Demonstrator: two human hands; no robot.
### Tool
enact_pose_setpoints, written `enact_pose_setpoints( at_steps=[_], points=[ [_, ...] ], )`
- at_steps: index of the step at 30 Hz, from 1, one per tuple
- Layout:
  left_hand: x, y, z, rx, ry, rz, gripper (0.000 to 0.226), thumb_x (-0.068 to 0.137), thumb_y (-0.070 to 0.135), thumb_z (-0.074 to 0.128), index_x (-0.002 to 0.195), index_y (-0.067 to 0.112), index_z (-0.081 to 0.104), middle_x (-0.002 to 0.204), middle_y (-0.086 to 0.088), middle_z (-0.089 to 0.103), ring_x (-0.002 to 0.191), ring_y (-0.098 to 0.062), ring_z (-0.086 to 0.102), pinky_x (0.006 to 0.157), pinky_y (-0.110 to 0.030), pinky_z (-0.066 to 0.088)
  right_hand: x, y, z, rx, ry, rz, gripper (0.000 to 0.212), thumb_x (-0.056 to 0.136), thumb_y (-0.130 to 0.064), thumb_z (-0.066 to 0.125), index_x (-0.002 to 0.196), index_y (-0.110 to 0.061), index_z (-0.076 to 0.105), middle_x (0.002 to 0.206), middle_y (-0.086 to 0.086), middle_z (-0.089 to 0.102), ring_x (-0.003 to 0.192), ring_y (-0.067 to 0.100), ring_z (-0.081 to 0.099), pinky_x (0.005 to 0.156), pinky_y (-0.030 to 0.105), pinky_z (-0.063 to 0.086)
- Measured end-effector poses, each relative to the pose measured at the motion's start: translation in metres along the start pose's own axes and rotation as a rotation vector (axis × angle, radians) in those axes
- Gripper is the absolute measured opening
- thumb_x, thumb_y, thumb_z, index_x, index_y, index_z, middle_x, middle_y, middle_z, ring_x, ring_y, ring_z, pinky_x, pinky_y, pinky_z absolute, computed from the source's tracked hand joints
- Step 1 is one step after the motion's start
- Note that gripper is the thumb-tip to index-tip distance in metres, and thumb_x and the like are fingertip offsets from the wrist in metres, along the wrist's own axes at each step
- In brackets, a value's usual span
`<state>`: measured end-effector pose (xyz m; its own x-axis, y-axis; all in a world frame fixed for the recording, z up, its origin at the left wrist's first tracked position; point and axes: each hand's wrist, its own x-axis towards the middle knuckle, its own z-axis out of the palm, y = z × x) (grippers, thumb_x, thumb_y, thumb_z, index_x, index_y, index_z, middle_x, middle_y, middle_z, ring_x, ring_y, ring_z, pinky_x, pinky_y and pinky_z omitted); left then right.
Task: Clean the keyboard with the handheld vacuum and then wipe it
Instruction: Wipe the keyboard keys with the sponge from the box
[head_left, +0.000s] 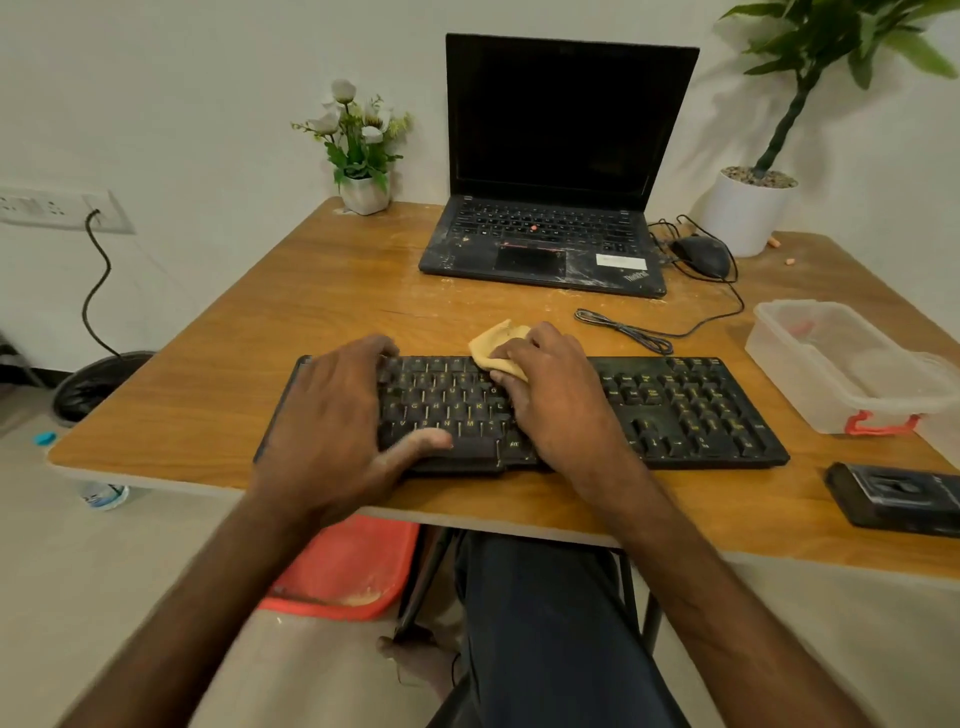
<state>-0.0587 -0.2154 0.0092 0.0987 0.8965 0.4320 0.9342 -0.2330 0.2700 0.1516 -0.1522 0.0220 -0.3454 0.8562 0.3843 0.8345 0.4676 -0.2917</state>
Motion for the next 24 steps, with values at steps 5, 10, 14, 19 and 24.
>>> enact_pose_setpoints(
  at_steps=[5,10,14,19,24],
  points=[
    [-0.009,-0.052,-0.014,-0.199,-0.227,-0.079,0.118,0.066,0.096,0.040,0.155,0.024,0.013,0.155,-0.002,0.033,0.135,-0.009,0.035,0.109,-0.034,0.034,0.009,0.023,-0.011,0.033,-0.005,0.026,0.031,0.095,-0.027,0.061,0.124,-0.016,0.064,0.110,-0.002,0.051,0.105,0.012,0.045,0.090,0.022,0.034],
    [-0.003,-0.063,-0.007,-0.357,-0.326,-0.106,0.140,0.046,0.091,0.071,0.155,0.039,0.000,0.154,0.008,0.028,0.139,-0.007,0.030,0.116,-0.039,0.032,0.021,0.015,-0.010,0.008,-0.014,0.068,0.030,0.097,-0.024,0.059,0.125,-0.013,0.061,0.118,0.002,0.056,0.107,0.012,0.047,0.091,0.025,0.036],
    [-0.005,-0.058,-0.008,-0.322,-0.305,-0.092,0.141,0.045,0.092,0.067,0.157,0.033,0.004,0.153,0.008,0.027,0.134,0.000,0.022,0.112,-0.030,0.026,0.035,-0.020,0.004,0.107,-0.052,-0.014,0.029,0.096,-0.024,0.060,0.123,-0.015,0.064,0.114,0.001,0.056,0.102,0.008,0.043,0.092,0.023,0.034],
    [-0.005,-0.056,-0.008,-0.310,-0.289,-0.130,0.139,0.046,0.091,0.066,0.156,0.031,0.006,0.154,0.007,0.027,0.135,-0.001,0.023,0.112,-0.029,0.026,0.042,-0.028,0.004,0.053,-0.154,-0.145,0.027,0.094,-0.019,0.063,0.120,-0.019,0.067,0.110,-0.001,0.055,0.102,0.010,0.045,0.089,0.026,0.040],
    [-0.006,-0.054,-0.008,-0.311,-0.285,-0.115,0.135,0.047,0.090,0.066,0.155,0.033,0.007,0.148,0.012,0.027,0.134,-0.001,0.023,0.110,-0.028,0.027,0.032,0.017,-0.018,-0.078,-0.082,0.042,0.024,0.092,-0.019,0.066,0.115,-0.021,0.069,0.103,-0.004,0.055,0.094,0.008,0.043,0.079,0.025,0.033]
  ],
)
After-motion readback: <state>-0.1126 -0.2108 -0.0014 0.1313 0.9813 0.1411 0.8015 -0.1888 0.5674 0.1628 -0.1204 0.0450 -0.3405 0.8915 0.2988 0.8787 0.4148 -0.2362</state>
